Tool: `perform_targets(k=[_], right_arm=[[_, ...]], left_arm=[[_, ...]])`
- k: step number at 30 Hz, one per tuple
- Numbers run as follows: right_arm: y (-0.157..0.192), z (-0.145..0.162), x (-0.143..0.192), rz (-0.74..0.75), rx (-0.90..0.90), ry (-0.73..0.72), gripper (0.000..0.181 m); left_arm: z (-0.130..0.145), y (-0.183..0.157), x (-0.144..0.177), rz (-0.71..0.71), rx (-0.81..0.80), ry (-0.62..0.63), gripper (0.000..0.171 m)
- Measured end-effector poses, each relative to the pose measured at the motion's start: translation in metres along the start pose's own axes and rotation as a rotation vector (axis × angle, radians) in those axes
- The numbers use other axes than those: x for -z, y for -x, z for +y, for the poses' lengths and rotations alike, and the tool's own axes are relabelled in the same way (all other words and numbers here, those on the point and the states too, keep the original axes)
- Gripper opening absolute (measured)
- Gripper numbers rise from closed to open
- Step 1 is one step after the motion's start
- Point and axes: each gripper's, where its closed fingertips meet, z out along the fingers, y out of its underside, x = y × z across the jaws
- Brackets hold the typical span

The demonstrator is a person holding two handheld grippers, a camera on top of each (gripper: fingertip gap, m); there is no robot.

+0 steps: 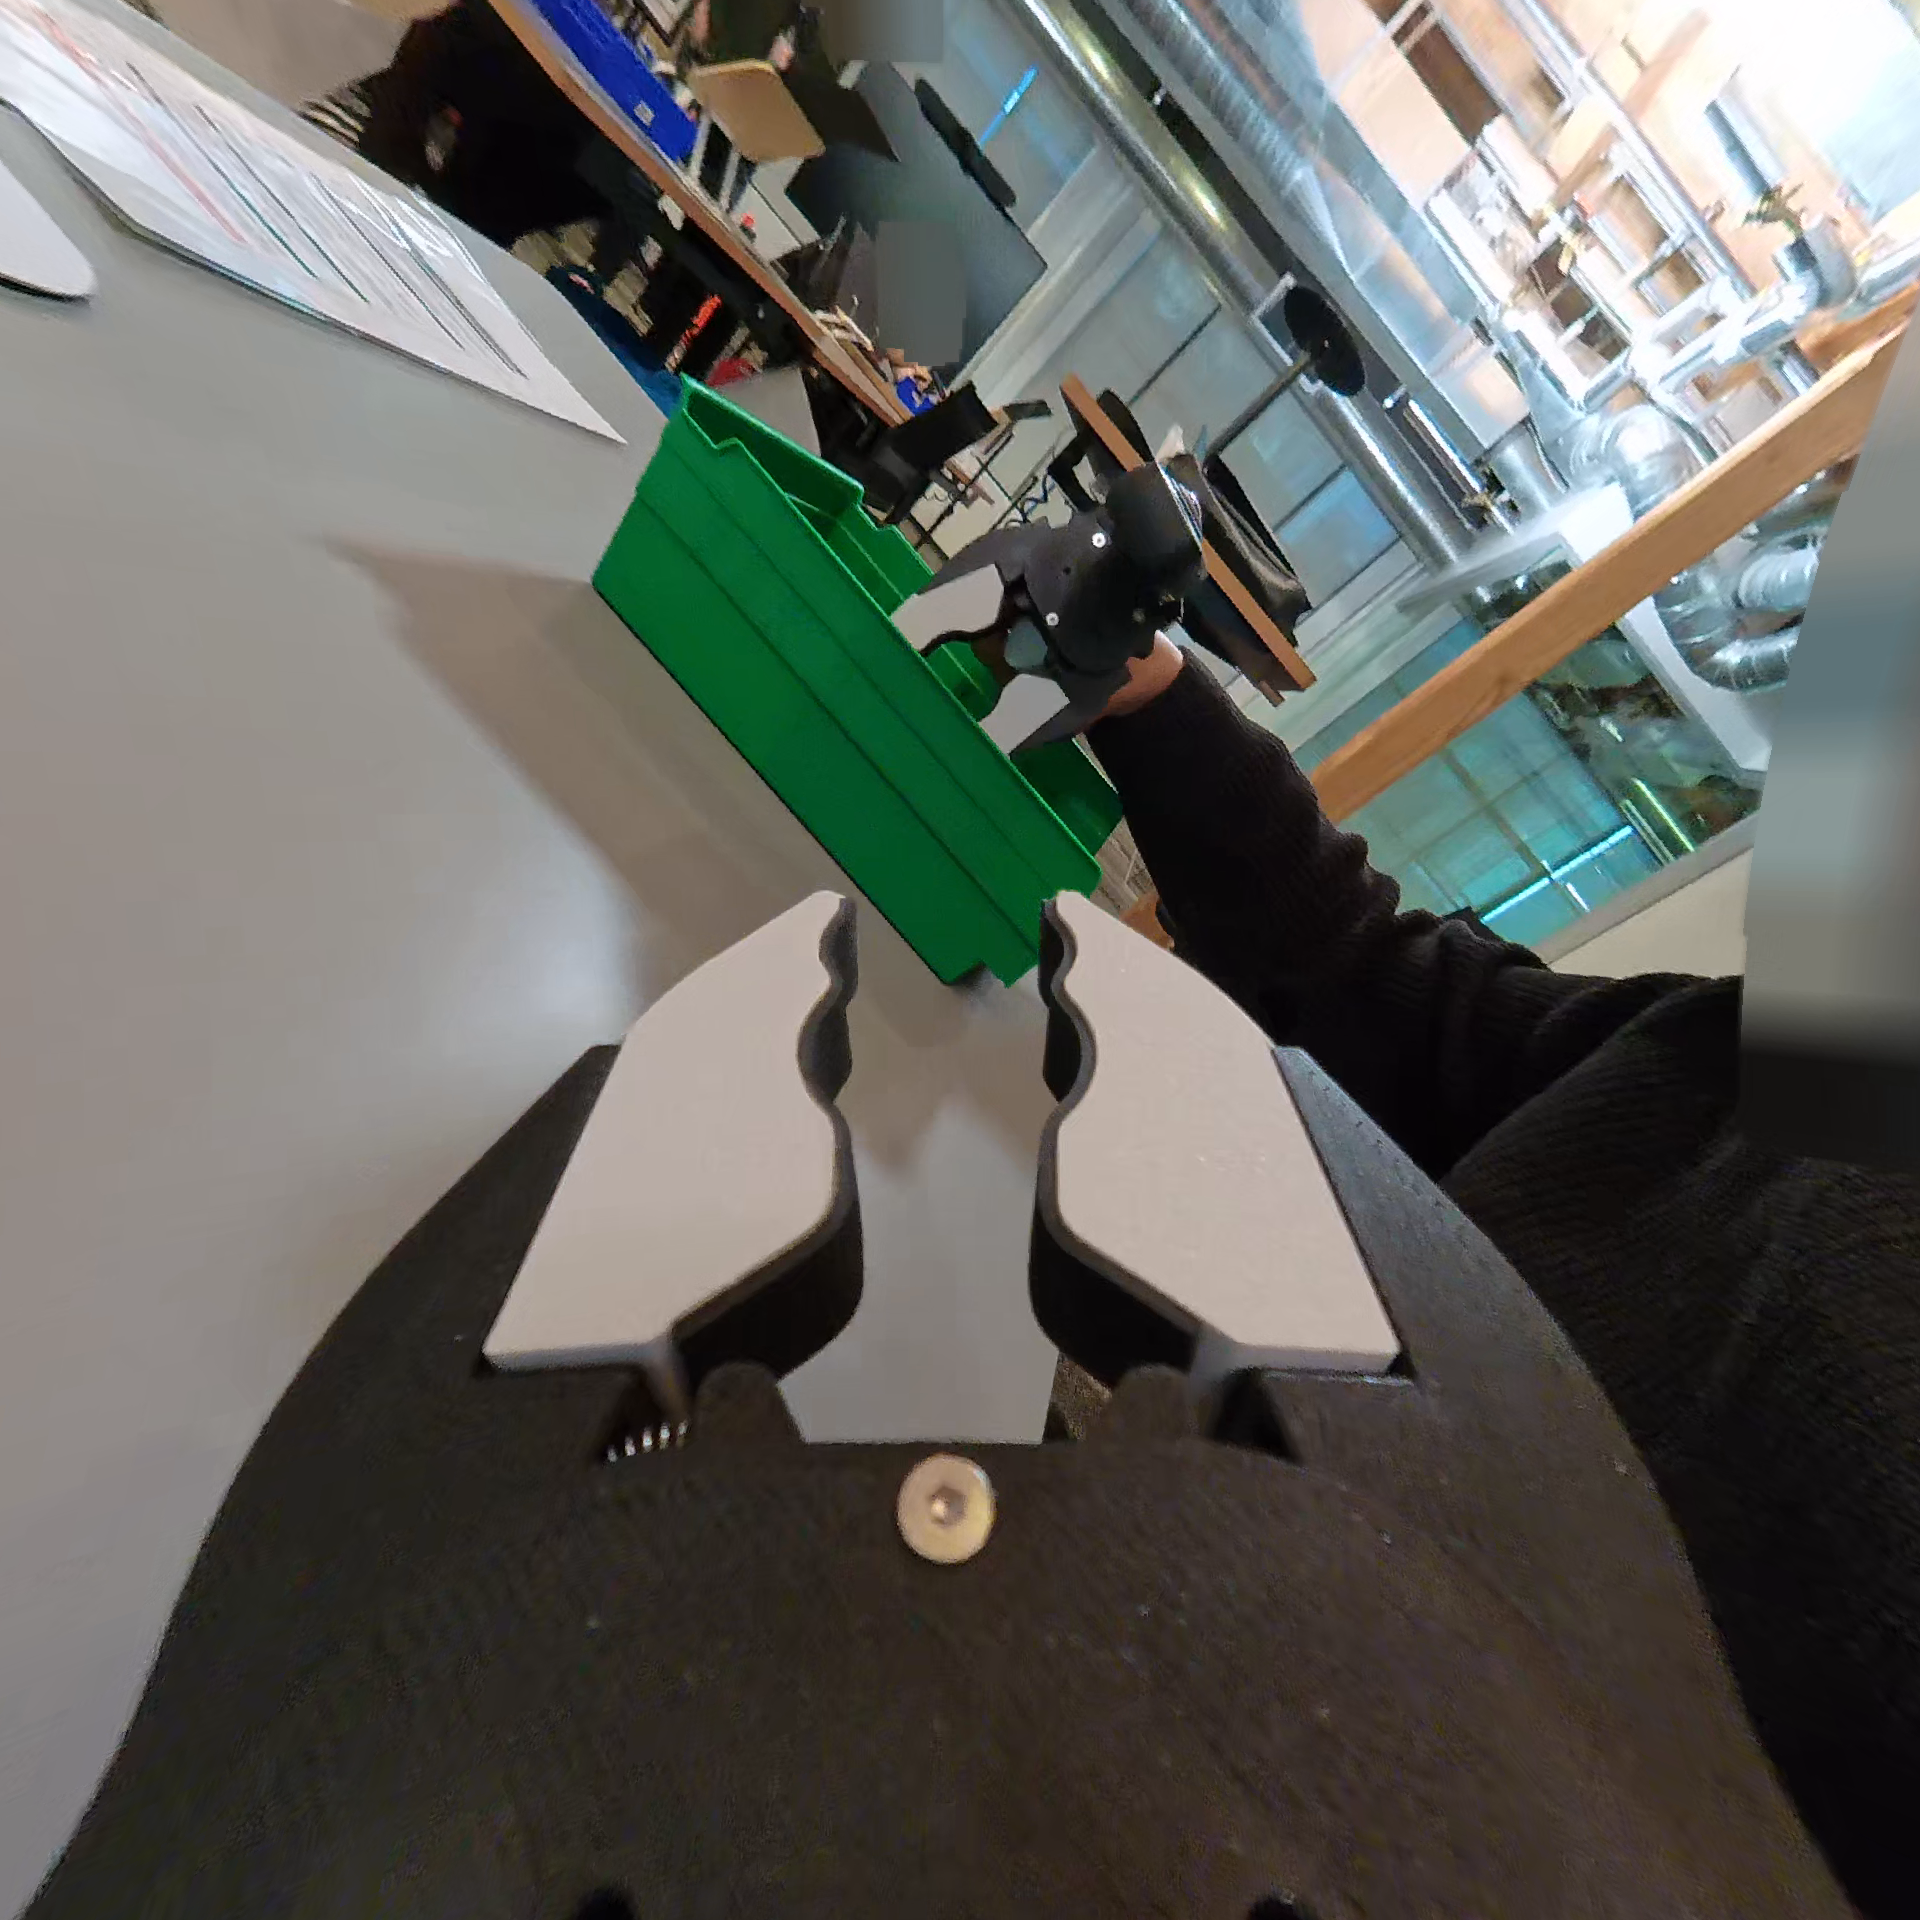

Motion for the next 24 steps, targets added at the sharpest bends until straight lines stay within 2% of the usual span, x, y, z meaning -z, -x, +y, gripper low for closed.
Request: perform_targets(k=[5, 18, 24], right_arm=[[0.001, -0.004, -0.005, -0.006, 0.007, 0.002, 0.054], [-0.001, -0.006, -0.006, -0.003, -0.025, 0.005, 0.054], [-0.003, -0.006, -0.006, -0.009, -0.038, -0.001, 0.054]], left_arm=[[0.006, 0.002, -0.007, 0.002, 0.007, 0.020, 0.033], [0.006, 0.007, 0.003, 0.006, 0.043, -0.020, 0.033], [0.011, 0.007, 0.002, 0.004, 0.033, -0.001, 0.033]])
